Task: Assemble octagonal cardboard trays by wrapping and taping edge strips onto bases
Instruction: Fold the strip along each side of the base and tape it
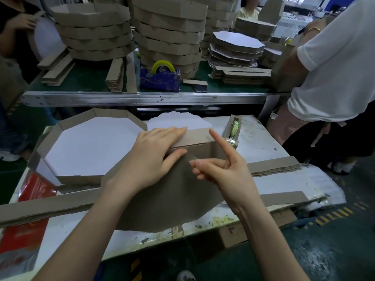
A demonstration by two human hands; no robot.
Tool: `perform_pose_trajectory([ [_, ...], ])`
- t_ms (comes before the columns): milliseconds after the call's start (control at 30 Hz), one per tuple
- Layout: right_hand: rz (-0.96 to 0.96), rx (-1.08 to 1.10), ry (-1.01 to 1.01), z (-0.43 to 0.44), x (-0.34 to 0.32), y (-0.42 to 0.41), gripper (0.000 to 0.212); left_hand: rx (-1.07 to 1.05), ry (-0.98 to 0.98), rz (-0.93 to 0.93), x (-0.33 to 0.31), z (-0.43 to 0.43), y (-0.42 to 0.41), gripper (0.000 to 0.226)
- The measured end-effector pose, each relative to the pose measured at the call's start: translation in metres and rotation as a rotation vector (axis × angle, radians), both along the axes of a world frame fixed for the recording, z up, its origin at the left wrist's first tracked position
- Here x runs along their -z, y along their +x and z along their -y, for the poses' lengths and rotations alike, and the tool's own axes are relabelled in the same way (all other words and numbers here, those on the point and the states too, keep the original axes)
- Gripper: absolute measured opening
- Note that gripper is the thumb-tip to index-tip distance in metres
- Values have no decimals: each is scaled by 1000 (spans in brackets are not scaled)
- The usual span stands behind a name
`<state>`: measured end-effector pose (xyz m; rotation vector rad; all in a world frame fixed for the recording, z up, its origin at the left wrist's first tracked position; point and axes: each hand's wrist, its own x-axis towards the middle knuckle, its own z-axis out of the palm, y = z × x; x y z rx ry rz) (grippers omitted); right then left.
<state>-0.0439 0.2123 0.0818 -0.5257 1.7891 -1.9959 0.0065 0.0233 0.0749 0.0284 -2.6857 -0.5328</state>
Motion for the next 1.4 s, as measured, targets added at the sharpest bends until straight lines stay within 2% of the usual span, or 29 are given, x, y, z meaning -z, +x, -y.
perform_pose_trajectory([
  [100, -76, 64, -75, 3, -10, -3, 59, -9, 16, -14, 2, -2, -1, 59],
  [200, -181, 126, -89, 10, -16, -7, 51, -13, 29, -18, 1, -4, -1, 62],
  [433, -224, 214, -83, 29, -15, -14, 58, -6, 60, -36, 2, -5, 0, 60],
  [633, -162, 229, -56, 35, -7, -16, 60, -5, 102, -50, 3, -3, -2, 69],
  [767, -219, 230, -7, 36, 0, -15, 59, 5, 107, -48, 2, -2, -2, 76],
  [833, -205, 238, -1, 37, 3, -15, 58, 14, 82, -43, 0, -2, -2, 73],
  [967, -209, 241, -20, 36, 7, -15, 54, 32, -16, -61, -1, -1, -1, 47],
  [1133, -244, 219, -20, 35, 10, -16, 49, 34, -48, -33, 1, 1, -5, 51],
  [1400, -464, 181, 114, 30, 19, -27, 56, 34, -46, -18, 0, 3, -7, 47],
])
